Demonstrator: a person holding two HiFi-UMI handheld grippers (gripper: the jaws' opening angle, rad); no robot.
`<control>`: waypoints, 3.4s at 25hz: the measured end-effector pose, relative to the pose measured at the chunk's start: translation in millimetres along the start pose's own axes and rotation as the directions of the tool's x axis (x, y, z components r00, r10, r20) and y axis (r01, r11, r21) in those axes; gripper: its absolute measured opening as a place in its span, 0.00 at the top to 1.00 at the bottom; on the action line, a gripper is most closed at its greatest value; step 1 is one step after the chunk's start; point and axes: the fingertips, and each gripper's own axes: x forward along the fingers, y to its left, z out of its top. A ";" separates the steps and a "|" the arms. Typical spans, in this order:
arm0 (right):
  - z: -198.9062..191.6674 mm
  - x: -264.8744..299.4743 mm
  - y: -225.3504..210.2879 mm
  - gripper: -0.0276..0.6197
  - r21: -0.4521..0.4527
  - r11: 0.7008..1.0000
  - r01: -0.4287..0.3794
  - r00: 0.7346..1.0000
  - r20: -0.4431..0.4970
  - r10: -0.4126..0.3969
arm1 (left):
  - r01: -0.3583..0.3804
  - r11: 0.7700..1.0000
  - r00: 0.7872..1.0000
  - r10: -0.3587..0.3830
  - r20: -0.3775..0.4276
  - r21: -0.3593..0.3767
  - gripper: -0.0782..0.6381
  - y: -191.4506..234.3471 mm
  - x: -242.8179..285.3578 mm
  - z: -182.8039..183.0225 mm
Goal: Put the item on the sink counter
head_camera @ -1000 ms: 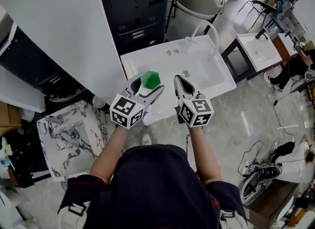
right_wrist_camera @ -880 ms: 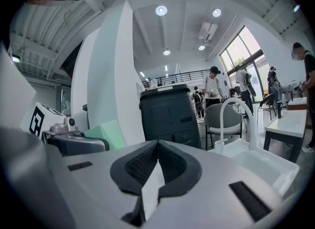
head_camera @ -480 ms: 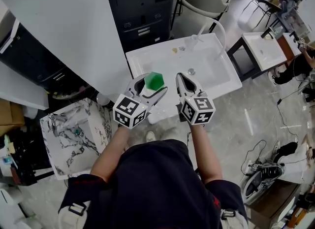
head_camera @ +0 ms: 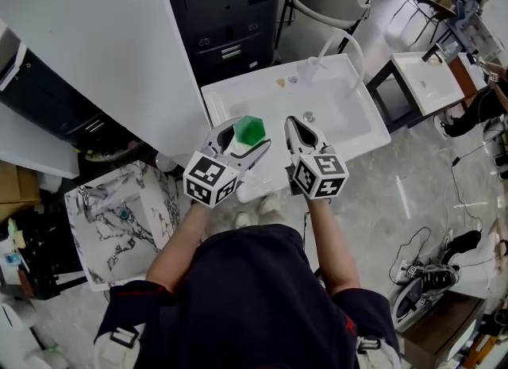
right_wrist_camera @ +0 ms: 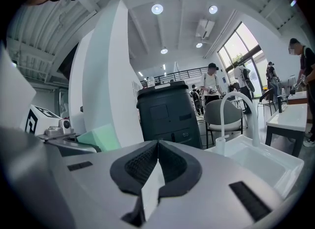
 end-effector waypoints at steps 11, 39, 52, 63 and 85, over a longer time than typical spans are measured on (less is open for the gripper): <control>9.6 18.7 -30.2 0.90 0.004 1.000 0.003 1.000 -0.012 -0.003 | 0.008 1.000 1.000 -0.008 0.002 -0.004 0.44 11.2 38.0 7.1; 12.9 107.7 -118.7 0.90 0.048 0.997 -0.054 0.994 -0.091 0.059 | -0.039 0.998 0.999 0.038 -0.015 -0.058 0.44 72.9 142.2 6.1; 1.3 146.2 -140.6 0.90 0.069 0.994 -0.084 0.985 -0.147 0.093 | -0.074 0.993 0.997 0.071 -0.032 -0.087 0.44 102.6 170.9 -1.7; -11.4 170.5 -146.3 0.90 0.081 0.989 -0.124 0.972 -0.192 0.138 | -0.115 0.986 0.993 0.109 -0.054 -0.125 0.44 124.2 182.2 -18.3; -57.3 211.3 -164.8 0.90 0.124 0.978 -0.168 0.935 -0.296 0.198 | -0.219 0.958 0.973 0.200 -0.113 -0.185 0.44 168.3 202.4 -63.1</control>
